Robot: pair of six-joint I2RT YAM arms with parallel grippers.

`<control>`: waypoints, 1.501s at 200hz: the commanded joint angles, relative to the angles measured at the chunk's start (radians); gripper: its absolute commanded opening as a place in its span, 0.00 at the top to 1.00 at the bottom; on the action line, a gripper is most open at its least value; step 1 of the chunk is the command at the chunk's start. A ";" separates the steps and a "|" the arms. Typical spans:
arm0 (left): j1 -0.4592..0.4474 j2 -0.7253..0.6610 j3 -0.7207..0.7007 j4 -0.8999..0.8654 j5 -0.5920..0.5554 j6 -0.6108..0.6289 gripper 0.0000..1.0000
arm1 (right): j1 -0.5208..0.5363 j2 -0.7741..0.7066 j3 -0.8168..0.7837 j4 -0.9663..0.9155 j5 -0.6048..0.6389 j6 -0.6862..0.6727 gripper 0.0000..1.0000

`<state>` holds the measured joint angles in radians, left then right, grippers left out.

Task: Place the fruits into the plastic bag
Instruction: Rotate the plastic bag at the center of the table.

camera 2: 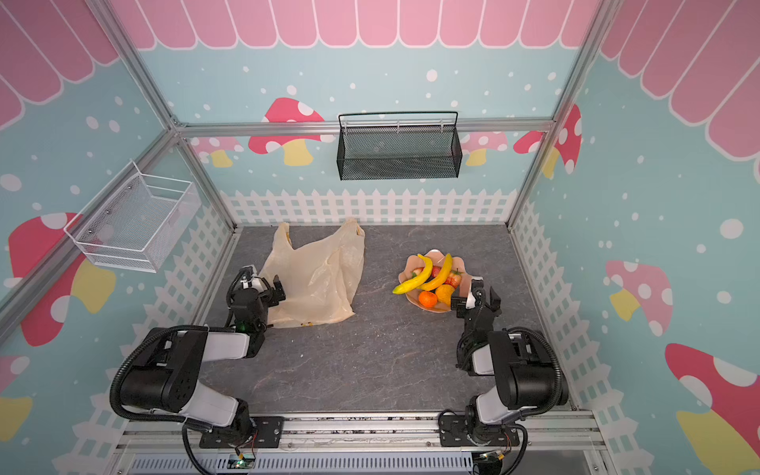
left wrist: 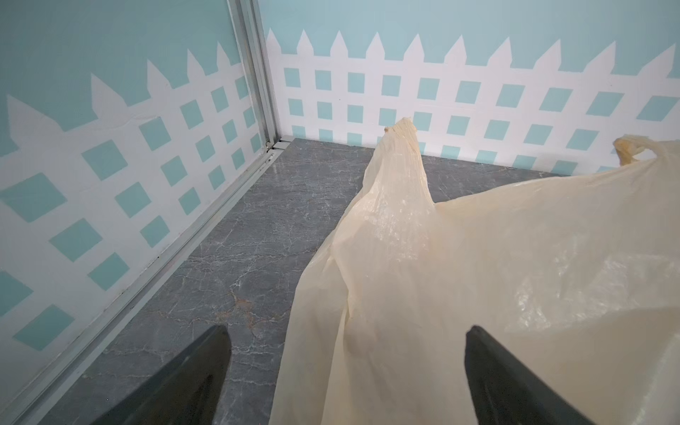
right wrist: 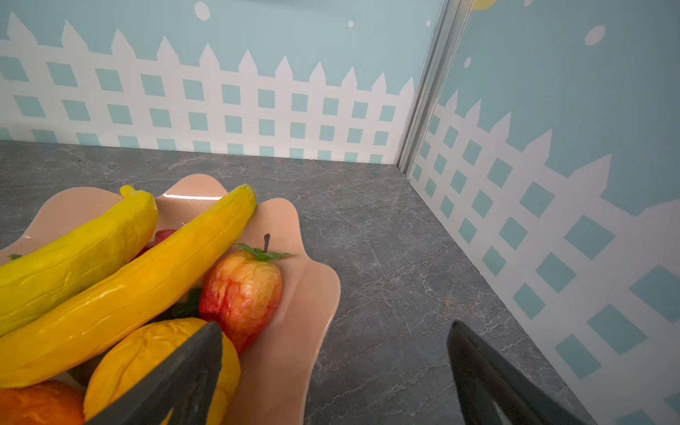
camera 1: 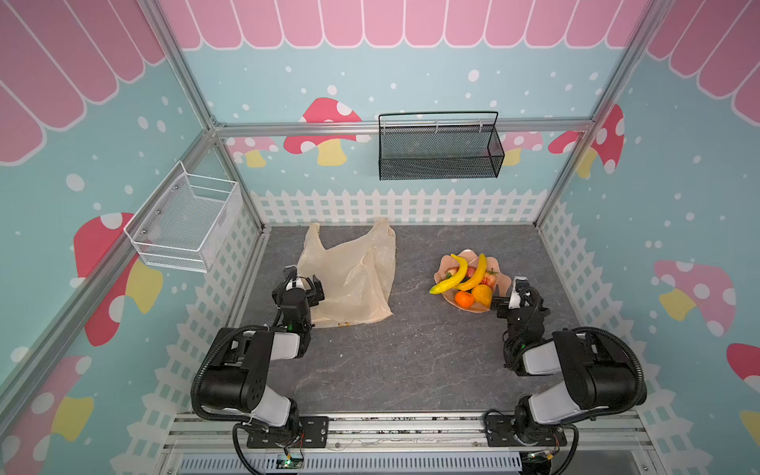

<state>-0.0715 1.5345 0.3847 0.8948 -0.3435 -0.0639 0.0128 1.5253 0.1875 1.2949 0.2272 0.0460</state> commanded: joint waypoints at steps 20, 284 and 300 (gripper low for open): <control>0.003 0.006 0.002 0.006 0.006 0.003 0.01 | -0.005 -0.007 0.003 0.030 -0.005 -0.004 0.03; -0.013 -0.189 -0.025 -0.105 0.079 0.045 0.01 | -0.005 -0.162 0.059 -0.197 -0.029 -0.007 0.03; -0.021 -0.291 0.008 -0.250 0.084 0.028 0.01 | -0.004 -0.251 0.045 -0.241 -0.047 -0.001 0.03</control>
<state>-0.0807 1.3666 0.3691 0.8112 -0.2817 -0.0395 0.0128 1.3819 0.2264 1.1515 0.2081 0.0456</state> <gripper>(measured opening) 0.994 0.966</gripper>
